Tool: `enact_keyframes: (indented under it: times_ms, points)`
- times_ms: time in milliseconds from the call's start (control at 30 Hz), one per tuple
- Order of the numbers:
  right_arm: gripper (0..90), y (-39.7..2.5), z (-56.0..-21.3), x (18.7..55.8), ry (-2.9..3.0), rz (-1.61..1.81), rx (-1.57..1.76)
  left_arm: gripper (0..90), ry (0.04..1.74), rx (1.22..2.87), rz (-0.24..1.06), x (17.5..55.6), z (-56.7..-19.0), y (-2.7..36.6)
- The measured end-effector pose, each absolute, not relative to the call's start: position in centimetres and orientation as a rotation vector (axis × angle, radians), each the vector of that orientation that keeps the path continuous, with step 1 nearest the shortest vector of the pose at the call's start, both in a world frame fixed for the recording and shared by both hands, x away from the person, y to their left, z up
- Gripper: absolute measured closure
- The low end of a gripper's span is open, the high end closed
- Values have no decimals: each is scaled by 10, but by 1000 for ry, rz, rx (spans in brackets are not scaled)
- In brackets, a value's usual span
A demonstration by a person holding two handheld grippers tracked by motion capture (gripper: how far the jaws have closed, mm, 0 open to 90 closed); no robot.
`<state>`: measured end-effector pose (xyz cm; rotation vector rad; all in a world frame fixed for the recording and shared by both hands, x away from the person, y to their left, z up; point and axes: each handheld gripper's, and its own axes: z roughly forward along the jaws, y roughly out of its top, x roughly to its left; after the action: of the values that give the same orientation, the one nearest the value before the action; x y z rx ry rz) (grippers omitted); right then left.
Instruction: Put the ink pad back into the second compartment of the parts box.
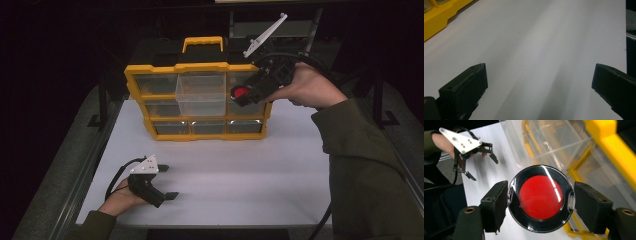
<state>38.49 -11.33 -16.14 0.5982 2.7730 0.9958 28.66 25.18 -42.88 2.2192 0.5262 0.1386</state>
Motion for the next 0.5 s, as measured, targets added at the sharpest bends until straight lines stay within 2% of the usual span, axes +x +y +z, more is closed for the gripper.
enact_keyframes:
  times_ms: [500]
  points:
    - [288, -88, -136, 398, 2776, 1030, 544, 0, 531, 2212, 131, 288, -428, 248]
